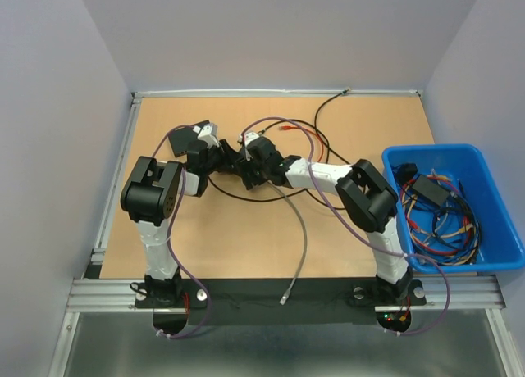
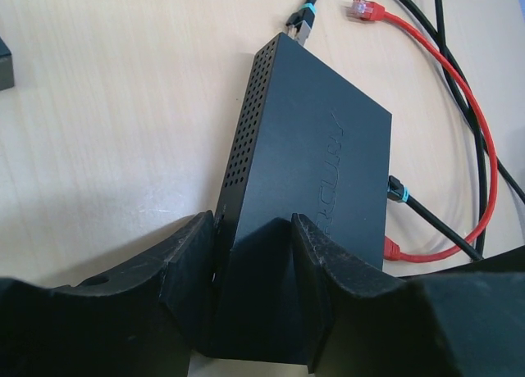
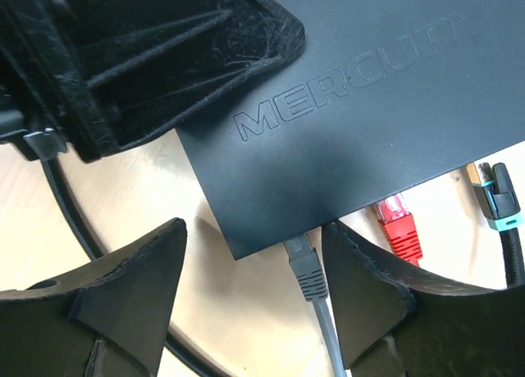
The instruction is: Insert the plug into the switch port
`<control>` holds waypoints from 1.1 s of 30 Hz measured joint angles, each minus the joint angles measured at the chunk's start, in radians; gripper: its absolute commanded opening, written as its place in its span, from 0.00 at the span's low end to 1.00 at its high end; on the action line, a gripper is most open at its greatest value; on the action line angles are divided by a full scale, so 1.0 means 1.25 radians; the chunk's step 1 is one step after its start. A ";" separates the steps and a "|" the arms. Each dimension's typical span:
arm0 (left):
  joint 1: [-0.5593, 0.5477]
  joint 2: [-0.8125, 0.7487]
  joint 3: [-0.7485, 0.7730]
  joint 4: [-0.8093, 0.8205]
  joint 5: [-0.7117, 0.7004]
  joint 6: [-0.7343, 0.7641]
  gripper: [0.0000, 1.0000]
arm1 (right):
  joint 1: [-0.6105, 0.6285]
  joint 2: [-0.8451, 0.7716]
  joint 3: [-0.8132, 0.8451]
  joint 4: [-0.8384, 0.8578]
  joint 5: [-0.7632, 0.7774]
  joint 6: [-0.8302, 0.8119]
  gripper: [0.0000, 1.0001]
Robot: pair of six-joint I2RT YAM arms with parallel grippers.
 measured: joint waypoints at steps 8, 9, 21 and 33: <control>-0.003 0.000 -0.001 -0.007 0.027 -0.013 0.51 | 0.003 -0.049 -0.018 0.026 0.002 -0.006 0.87; -0.007 0.000 -0.004 -0.007 0.040 -0.015 0.51 | 0.003 -0.059 -0.018 0.053 0.002 -0.009 0.88; -0.046 0.000 -0.005 -0.024 0.110 -0.029 0.51 | 0.013 -0.225 -0.061 0.185 0.013 -0.018 0.89; -0.042 0.000 -0.009 -0.023 0.123 -0.037 0.50 | 0.014 -0.385 -0.236 0.183 0.042 -0.002 0.89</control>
